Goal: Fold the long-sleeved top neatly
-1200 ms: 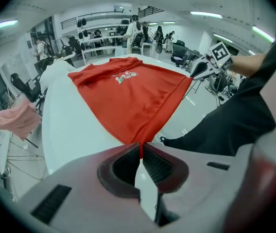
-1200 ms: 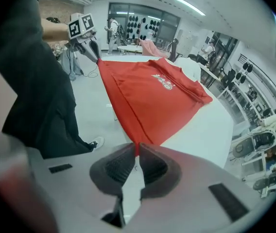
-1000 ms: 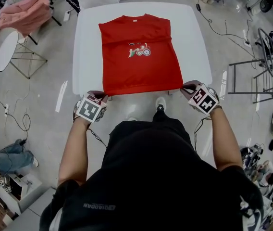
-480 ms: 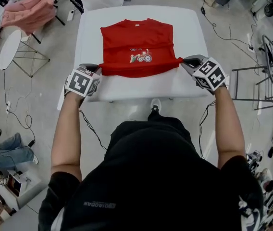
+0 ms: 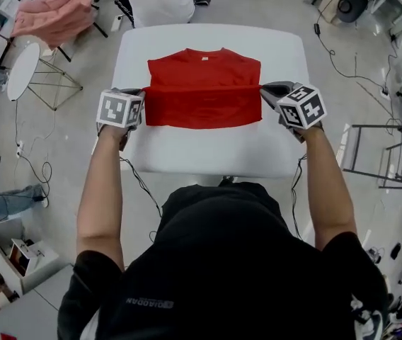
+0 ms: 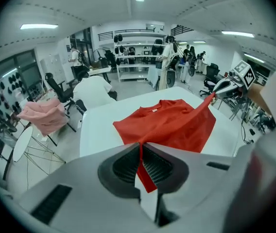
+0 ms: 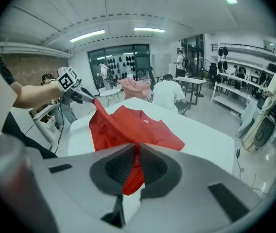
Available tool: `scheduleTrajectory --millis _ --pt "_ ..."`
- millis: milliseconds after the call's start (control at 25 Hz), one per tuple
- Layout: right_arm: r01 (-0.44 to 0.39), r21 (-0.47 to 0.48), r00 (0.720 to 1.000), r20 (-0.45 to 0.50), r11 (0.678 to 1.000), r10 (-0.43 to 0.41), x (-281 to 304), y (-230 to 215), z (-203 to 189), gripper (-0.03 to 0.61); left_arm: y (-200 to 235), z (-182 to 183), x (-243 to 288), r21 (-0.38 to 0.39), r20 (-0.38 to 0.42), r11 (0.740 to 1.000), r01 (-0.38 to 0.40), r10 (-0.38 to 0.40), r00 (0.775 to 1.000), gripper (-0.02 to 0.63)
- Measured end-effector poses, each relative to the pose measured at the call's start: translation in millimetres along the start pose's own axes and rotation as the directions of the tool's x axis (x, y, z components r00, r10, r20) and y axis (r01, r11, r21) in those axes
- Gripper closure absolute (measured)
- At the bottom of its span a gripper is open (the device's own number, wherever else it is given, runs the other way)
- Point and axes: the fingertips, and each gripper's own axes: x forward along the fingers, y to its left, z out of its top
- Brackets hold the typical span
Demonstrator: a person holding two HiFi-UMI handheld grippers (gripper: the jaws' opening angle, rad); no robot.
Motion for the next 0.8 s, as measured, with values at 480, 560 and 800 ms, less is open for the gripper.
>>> scheduleTrajectory --millis 480,560,800 --pt "0.032 0.124 0.999 0.033 0.992 -0.037 47 -53 31 0.551 54 50 55 -0.083 -0.016 0.996 -0.042 0.041 0.999 0.595" --pt "0.053 0.153 0.998 0.024 0.987 -0.057 54 -66 33 0.551 62 60 70 -0.079 -0.022 0.996 -0.031 0.030 0.999 0.595" --pt "0.154 0.240 0.988 -0.043 0.958 -0.148 88 -100 30 0.554 78 68 125 -0.051 -0.085 0.999 -0.001 -0.004 0.996 0.595"
